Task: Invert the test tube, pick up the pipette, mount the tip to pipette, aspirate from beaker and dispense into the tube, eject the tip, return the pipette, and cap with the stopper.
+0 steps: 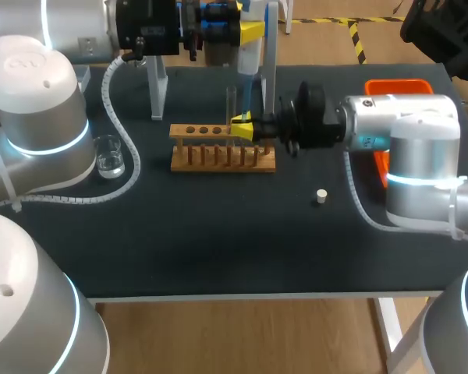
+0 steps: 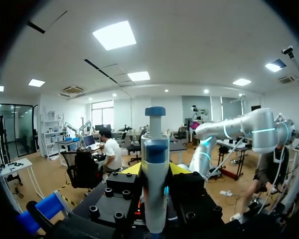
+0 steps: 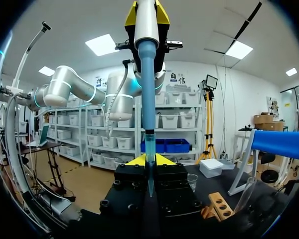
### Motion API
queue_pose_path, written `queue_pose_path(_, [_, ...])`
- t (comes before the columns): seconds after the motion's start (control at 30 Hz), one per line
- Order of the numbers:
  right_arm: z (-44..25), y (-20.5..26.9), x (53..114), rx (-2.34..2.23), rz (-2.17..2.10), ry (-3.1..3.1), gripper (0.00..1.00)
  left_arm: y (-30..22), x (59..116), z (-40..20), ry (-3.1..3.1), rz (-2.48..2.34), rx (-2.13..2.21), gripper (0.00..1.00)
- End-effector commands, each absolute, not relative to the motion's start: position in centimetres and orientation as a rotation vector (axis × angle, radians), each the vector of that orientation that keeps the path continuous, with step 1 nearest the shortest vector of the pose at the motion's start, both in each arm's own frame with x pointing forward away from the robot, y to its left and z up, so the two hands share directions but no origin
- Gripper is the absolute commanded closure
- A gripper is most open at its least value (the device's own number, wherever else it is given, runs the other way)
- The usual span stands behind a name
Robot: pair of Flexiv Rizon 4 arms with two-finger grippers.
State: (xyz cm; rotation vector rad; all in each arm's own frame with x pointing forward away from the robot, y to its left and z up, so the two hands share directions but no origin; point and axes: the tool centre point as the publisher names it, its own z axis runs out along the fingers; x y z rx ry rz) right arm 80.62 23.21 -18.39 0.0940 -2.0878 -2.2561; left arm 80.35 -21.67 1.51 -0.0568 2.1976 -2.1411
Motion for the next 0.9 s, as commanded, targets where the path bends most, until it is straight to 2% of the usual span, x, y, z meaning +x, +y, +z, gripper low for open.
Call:
queue_pose_path(0.03, [-17.2,23.1,80.8,0.101,-2.258,-2.094,1.0,-21.6,80.3,0.9,2.199,-2.141,-0.057,1.0])
queue_pose_path(0.47, [-16.8,22.7,80.9,0.141,-2.249,-2.124,1.0,-21.6,80.3,0.9,2.199,-2.141,-0.057,1.0])
queue_pose_path(0.5, [-17.1,22.7,80.9,0.138,-2.241,-2.135,0.73,-21.6,80.3,0.9,2.199,-2.141,-0.057,1.0])
queue_pose_path(0.53, [-17.4,22.7,80.8,0.133,-2.236,-2.142,0.51,-21.6,80.3,0.9,2.199,-2.141,-0.057,1.0])
queue_pose_path(0.57, [-17.7,22.6,80.7,0.132,-2.228,-2.146,0.06,-21.6,80.3,0.9,2.199,-2.141,-0.057,1.0])
queue_pose_path(0.6, [-17.9,22.6,80.7,0.132,-2.223,-2.149,0.0,-21.6,80.3,0.9,2.199,-2.141,-0.057,1.0])
queue_pose_path(0.9, [-19.9,21.0,80.2,0.152,-2.168,-2.202,0.0,-21.6,80.3,0.9,2.199,-2.141,-0.057,1.0])
